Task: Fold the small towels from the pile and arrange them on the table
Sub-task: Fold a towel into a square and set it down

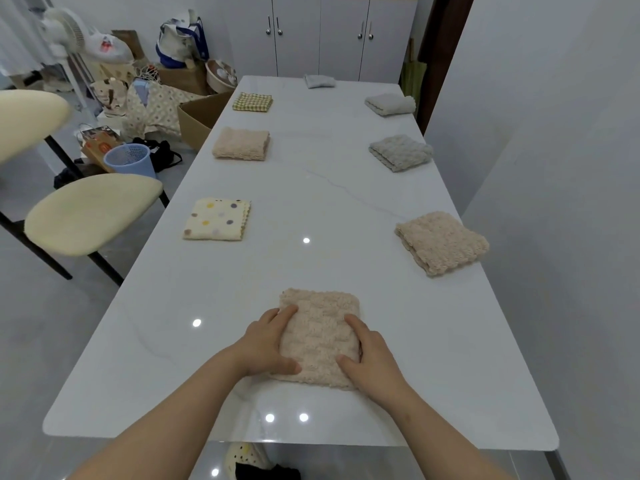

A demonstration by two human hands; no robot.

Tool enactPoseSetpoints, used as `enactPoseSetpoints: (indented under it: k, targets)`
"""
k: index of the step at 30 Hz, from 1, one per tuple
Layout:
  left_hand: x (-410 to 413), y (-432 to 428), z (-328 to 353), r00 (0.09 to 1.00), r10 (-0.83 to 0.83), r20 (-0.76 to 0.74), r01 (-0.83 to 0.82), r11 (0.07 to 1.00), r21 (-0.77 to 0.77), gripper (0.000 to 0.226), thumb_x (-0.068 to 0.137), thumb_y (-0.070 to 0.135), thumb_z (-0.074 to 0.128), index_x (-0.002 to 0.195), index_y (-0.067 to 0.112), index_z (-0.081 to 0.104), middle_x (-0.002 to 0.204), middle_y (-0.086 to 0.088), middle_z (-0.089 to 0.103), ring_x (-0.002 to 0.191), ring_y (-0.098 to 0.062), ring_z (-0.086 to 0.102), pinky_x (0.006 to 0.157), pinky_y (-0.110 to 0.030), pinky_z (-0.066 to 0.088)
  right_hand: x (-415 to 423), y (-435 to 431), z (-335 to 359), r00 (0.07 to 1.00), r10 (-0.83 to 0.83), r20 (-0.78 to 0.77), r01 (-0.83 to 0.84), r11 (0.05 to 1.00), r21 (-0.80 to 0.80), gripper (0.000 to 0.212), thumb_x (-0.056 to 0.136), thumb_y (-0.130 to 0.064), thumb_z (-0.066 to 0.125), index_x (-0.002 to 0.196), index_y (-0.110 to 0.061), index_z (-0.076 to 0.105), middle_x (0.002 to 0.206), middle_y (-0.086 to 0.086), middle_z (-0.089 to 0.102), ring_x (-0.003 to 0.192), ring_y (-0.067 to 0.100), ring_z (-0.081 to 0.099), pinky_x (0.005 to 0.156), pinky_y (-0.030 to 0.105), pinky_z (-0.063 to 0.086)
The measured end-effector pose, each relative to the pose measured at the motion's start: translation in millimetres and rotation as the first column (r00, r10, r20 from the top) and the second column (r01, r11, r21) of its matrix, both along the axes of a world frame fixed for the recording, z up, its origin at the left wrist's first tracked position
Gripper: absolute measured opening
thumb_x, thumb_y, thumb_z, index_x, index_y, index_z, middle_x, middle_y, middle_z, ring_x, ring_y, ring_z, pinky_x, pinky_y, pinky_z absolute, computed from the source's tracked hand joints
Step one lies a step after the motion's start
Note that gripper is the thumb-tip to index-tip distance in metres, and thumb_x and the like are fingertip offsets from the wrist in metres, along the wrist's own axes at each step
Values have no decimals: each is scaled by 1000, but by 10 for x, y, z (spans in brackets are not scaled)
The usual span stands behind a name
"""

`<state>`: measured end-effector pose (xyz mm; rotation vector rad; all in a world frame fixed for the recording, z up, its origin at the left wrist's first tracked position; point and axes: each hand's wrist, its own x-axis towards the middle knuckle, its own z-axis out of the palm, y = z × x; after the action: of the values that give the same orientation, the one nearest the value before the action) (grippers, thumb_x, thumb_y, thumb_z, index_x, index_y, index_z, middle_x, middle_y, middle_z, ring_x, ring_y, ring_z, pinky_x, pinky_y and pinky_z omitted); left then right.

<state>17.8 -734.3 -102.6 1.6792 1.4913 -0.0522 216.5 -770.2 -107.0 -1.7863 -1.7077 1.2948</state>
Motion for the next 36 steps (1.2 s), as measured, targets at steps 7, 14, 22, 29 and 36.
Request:
enactPoseSetpoints:
  k: [7,14,22,29,36]
  targets:
    - [-14,-112,8,981,161,111,-165,986,27,76,86,20,61,146,25,15,136,-1,24,110,-13,38,96,-19,32,11,263,78,999,49,12,-47,990,-133,77,88,-22,55,148,-29,8,138,9,43,121,23,48,96,24,38]
    - [42,-190,-41,882,423,210,-443,895,59,50,88,15,53,135,24,38,119,2,30,99,-13,42,83,-21,36,-9,222,54,992,-62,-108,51,993,-104,70,90,-21,54,147,-21,15,136,2,47,121,19,50,94,21,39]
    - [37,-113,-108,829,523,196,-545,835,78,37,89,27,57,123,17,47,82,5,55,80,-12,54,66,-22,44,-7,48,-5,949,-273,-156,240,949,-206,40,87,-12,54,125,-12,42,90,-7,51,81,5,53,63,13,42]
    - [4,-10,-125,841,502,203,-528,843,102,29,87,28,60,114,21,50,82,9,54,75,-7,53,61,-20,41,-67,96,-15,911,-380,-160,357,921,-156,28,88,-9,56,111,-22,47,87,-5,52,76,6,52,60,12,41]
    - [-38,73,-121,848,474,238,-508,855,105,28,88,27,59,114,21,51,81,9,54,72,-5,52,59,-18,40,-139,160,-11,906,-400,-137,386,915,-117,33,88,-10,55,116,-25,45,88,-8,53,79,6,54,63,12,42]
